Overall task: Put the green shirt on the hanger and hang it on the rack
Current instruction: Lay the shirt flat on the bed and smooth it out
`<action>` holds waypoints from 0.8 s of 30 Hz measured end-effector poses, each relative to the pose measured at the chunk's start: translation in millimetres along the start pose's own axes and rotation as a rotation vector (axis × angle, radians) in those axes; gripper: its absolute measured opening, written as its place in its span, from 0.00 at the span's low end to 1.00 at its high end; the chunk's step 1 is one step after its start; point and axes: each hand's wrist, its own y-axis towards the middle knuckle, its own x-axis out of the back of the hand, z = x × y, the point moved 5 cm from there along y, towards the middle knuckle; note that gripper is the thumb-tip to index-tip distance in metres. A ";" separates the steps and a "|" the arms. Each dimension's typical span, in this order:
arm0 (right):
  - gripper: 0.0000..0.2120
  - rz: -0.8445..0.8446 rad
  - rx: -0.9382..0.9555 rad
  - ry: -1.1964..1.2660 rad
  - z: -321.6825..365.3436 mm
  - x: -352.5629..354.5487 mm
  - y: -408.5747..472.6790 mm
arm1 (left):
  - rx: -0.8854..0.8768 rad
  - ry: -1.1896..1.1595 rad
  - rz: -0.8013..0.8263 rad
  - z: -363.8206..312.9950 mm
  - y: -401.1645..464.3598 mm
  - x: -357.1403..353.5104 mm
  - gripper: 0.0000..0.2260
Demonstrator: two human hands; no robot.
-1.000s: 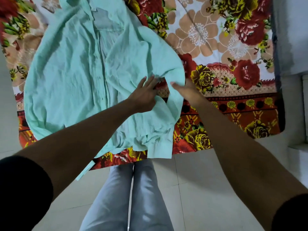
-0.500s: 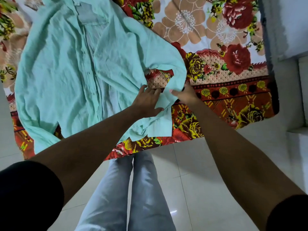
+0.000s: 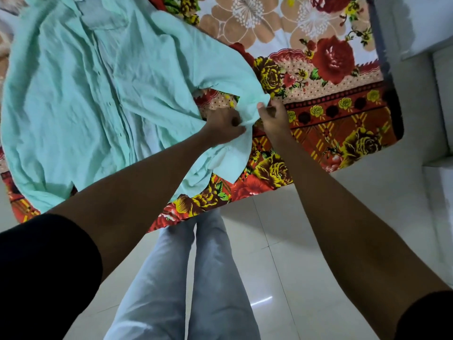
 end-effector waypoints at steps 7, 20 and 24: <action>0.34 0.111 -0.025 -0.014 -49.2 -5.9 -52.6 | 0.203 -0.333 -0.110 -20.0 0.7 1.6 0.14; 0.33 -0.104 0.349 -0.406 -31.5 -22.9 -67.1 | 0.567 -0.588 -0.087 -41.9 -2.6 -9.5 0.15; 0.05 -0.214 0.100 -0.072 -37.0 -9.6 -57.1 | 0.509 -0.793 -0.047 -45.1 -2.2 -11.7 0.16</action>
